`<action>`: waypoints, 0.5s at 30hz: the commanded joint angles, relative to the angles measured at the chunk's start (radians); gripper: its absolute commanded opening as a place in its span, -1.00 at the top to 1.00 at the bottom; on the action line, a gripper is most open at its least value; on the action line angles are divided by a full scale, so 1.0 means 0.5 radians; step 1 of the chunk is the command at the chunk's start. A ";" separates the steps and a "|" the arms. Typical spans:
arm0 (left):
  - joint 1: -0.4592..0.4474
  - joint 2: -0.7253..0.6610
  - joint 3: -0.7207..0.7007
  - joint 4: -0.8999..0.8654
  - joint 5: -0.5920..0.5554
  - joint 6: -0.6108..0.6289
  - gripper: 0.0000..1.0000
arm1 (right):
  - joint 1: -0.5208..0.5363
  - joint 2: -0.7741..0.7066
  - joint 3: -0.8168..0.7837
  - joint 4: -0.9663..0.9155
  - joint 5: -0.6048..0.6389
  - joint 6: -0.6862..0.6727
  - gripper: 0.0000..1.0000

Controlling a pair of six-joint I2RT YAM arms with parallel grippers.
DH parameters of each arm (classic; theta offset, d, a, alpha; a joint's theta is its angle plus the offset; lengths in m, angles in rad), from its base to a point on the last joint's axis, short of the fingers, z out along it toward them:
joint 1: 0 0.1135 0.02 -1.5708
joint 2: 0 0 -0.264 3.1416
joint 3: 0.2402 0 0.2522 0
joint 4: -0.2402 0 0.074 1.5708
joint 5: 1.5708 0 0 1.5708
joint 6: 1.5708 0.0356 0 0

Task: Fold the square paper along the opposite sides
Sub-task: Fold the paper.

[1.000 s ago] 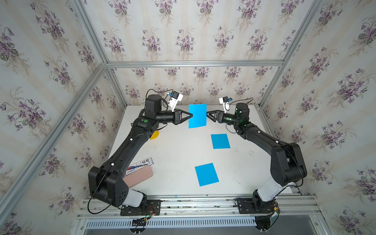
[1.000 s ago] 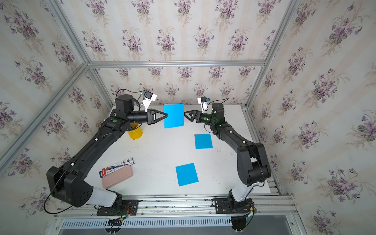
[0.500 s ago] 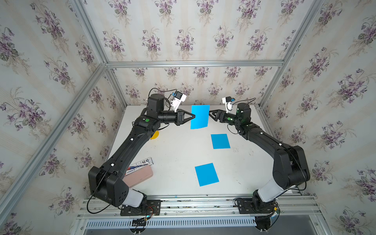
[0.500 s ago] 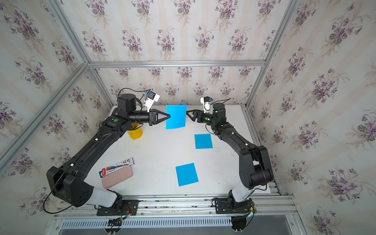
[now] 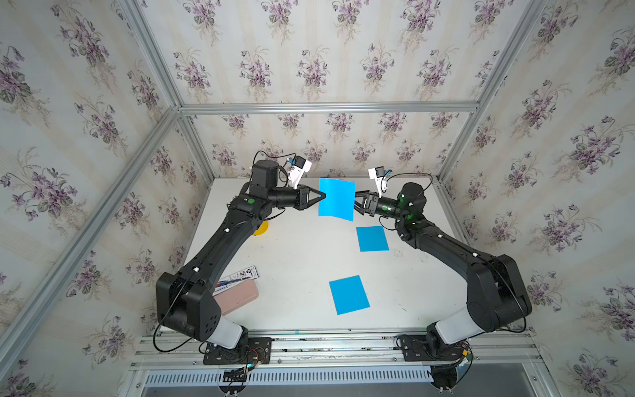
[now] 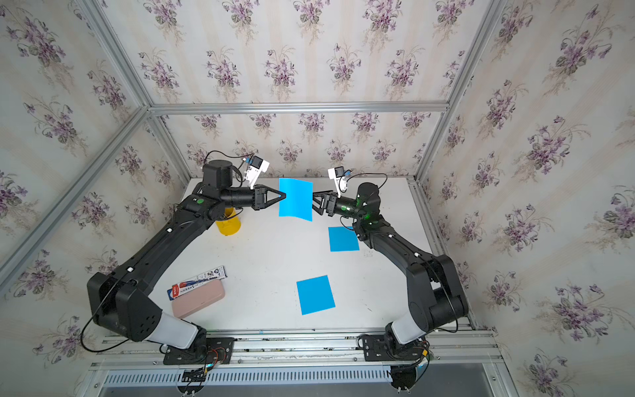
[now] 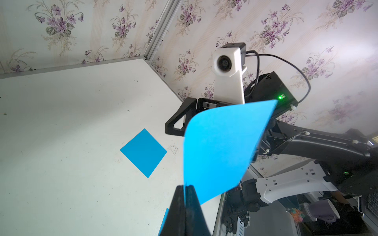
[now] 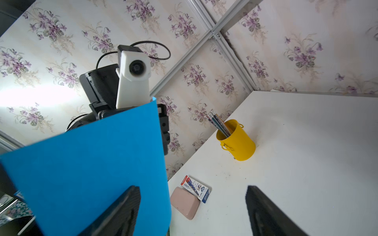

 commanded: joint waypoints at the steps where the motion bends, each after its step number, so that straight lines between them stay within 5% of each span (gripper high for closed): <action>1: 0.001 -0.016 -0.017 0.045 0.012 -0.007 1.00 | 0.055 0.029 0.039 0.168 -0.026 0.088 -0.76; 15: 0.001 -0.073 -0.070 0.042 0.076 -0.010 1.00 | 0.203 0.042 0.025 0.337 -0.022 0.104 -0.81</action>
